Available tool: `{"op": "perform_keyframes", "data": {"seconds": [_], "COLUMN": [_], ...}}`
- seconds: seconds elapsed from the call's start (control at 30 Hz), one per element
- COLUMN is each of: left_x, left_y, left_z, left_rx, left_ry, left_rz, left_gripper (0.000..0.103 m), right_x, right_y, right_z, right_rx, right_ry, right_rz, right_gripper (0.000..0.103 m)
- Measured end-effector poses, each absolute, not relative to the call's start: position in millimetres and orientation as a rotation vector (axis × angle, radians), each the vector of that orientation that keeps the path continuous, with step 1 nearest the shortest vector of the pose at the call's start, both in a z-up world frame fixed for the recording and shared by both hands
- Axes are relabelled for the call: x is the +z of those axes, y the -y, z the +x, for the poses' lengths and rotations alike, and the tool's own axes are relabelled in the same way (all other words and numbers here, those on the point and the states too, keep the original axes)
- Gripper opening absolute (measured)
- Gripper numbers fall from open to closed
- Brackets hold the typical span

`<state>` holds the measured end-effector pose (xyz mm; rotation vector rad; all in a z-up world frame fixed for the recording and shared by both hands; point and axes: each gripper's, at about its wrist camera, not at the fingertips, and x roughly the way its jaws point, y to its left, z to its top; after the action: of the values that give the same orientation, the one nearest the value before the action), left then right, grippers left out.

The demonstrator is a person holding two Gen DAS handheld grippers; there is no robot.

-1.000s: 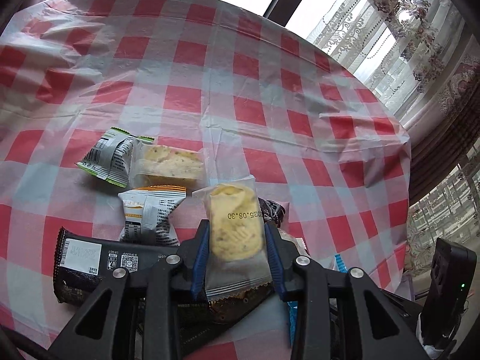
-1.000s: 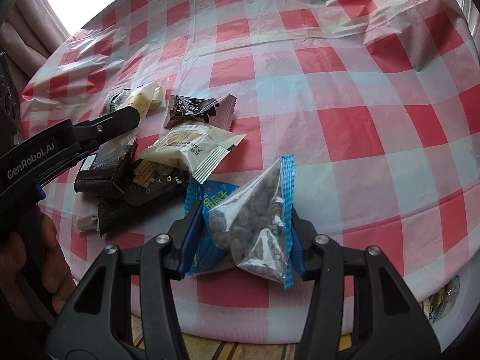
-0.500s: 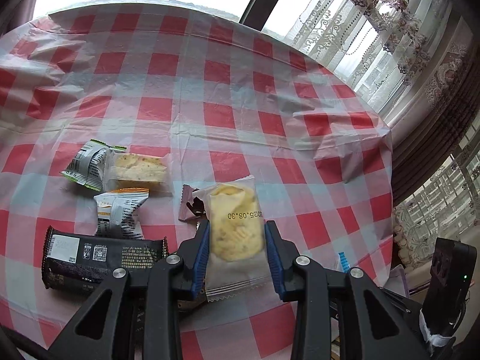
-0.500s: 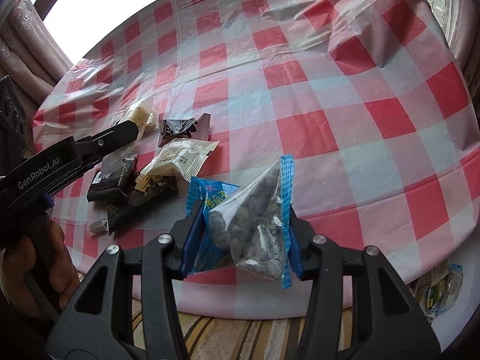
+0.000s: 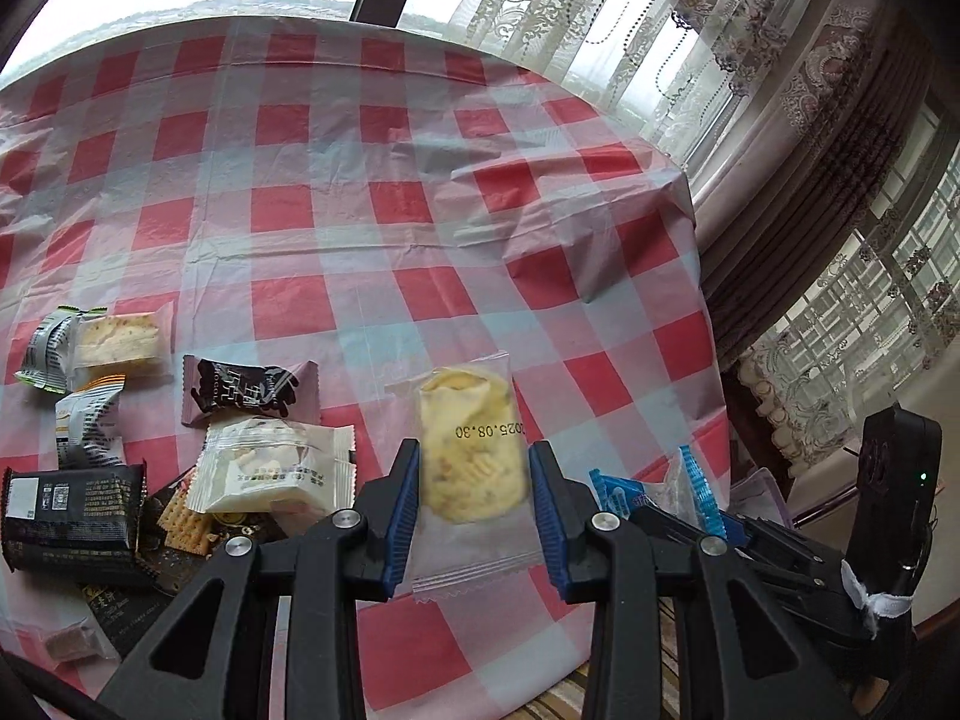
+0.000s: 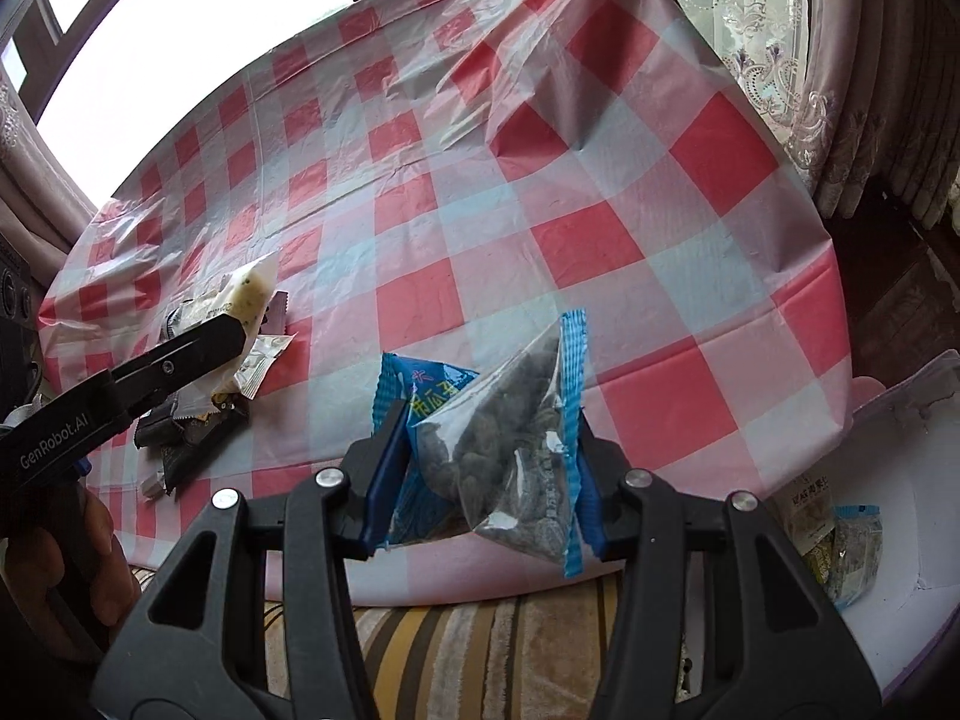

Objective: Organize snacks
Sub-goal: 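Carry both packets to the white box and open both tools to release them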

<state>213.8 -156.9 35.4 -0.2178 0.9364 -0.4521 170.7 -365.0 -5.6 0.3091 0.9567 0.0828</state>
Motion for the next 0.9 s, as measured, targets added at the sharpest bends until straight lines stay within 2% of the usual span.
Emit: {"op": "perform_keyframes", "data": {"seconds": [0.47,0.9], "left_x": [28,2], "left_y": [275,352], "left_z": [193,168], "left_rx": [-0.700,-0.854], "left_ry": [-1.033,-1.153], "left_rz": [-0.099,0.023], "left_gripper": [0.037,0.037], "right_x": [-20,-58], "right_y": [464,538], "right_z": [128,94], "right_rx": [-0.105,-0.276], "right_ry": [-0.952,-1.013], "right_rz": [0.386,0.440], "right_gripper": [0.053,0.053]}}
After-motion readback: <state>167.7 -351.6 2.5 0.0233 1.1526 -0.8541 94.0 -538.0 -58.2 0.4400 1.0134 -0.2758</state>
